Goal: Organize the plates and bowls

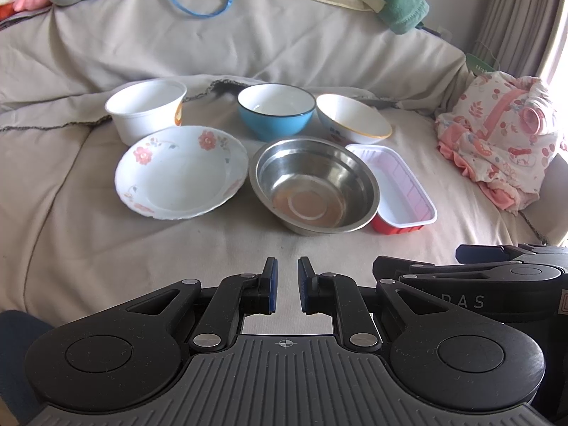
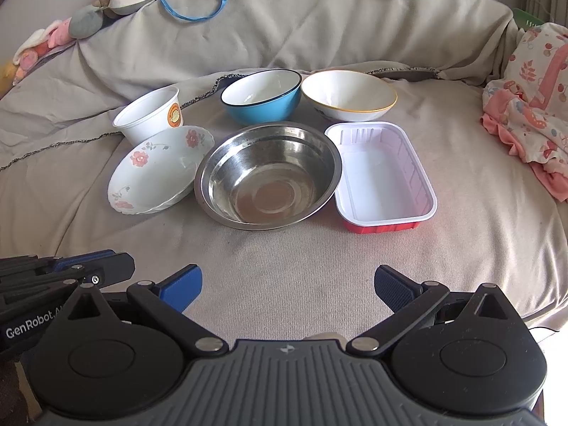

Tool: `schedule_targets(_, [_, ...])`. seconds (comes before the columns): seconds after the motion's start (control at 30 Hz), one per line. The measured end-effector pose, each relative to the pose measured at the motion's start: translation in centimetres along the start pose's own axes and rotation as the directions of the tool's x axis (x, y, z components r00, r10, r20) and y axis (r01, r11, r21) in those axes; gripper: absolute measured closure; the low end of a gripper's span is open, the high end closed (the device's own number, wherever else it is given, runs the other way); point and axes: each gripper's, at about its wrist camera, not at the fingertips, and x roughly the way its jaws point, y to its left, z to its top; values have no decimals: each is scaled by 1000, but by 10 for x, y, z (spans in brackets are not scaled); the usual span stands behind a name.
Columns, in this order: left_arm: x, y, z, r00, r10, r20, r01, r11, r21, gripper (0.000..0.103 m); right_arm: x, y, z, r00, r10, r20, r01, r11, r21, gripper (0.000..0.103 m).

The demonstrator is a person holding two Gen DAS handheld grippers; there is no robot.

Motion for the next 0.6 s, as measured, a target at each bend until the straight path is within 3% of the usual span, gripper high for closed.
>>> schedule_targets(0.6, [-4, 1, 1, 1000, -3, 19, 2, 1000, 3, 87, -2, 1, 1, 1000, 1, 11, -1, 1000, 2, 0])
